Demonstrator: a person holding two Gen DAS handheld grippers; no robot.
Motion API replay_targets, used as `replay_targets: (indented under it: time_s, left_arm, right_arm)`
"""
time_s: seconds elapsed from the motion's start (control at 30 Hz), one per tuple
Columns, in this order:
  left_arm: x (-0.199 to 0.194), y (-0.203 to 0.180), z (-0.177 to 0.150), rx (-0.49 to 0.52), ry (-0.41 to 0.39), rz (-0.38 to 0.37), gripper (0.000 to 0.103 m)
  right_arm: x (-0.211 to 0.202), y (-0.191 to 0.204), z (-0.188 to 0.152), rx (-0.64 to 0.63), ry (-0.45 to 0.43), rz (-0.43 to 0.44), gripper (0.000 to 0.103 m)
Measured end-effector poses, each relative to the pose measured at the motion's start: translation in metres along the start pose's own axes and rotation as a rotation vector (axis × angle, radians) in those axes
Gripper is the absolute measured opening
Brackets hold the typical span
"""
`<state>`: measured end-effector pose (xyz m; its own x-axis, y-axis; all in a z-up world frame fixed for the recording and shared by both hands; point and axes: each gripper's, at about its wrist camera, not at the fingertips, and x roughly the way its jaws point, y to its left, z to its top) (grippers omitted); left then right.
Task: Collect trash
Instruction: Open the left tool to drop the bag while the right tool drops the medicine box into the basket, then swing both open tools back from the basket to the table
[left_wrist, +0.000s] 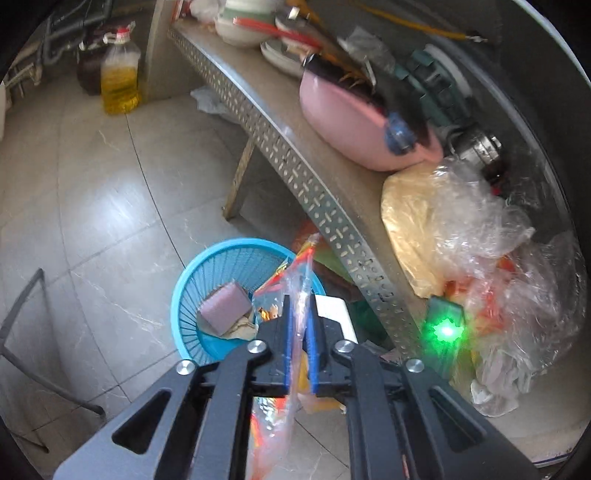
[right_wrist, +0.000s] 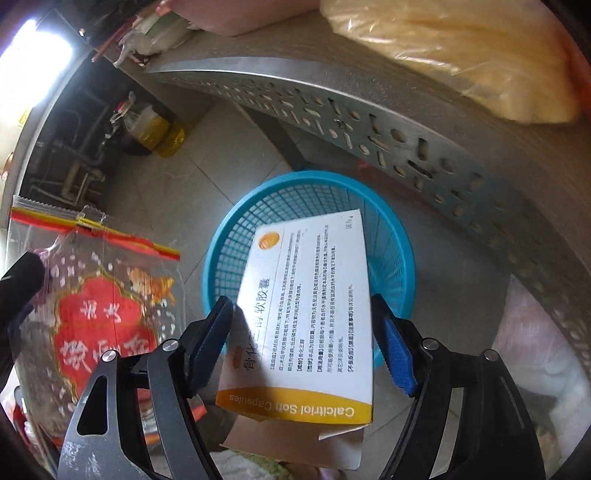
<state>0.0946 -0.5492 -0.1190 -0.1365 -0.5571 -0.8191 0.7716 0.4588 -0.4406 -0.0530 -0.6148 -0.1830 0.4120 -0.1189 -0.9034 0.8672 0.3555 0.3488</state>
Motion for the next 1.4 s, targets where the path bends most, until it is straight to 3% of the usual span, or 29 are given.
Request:
replay_targets:
  time_s: [0.07,0.1,0.53,0.83,1.03,1.2,1.4]
  left_arm:
    - [0.008,0.006,0.001,-0.039,0.01,-0.002,0.034]
    - [0.009,0.008,0.001,-0.056,0.013,-0.019,0.038]
    - [-0.028,-0.009,-0.004,-0.015,-0.028,-0.053,0.05]
    - [-0.118,0.003,-0.035,-0.031,-0.165,0.023,0.055]
    - [-0.203,0.026,-0.071,-0.048,-0.297,0.083,0.063]
    - [-0.268,0.05,-0.11,-0.059,-0.386,0.147,0.067]
    - [-0.348,0.078,-0.167,-0.07,-0.517,0.188,0.071]
  right_arm:
    - [0.012,-0.001,0.005,-0.004,-0.006,-0.019,0.082]
    - [0.016,-0.001,0.007,-0.007,-0.004,-0.029,0.082]
    - [-0.01,-0.005,-0.011,-0.025,-0.085,-0.073,0.082]
    - [-0.071,0.033,-0.035,-0.141,-0.151,-0.035,0.085]
    - [-0.122,0.086,-0.043,-0.281,-0.203,0.07,0.085]
    - [-0.167,0.129,-0.053,-0.385,-0.227,0.243,0.085]
    - [-0.203,0.184,-0.071,-0.5,-0.191,0.426,0.085]
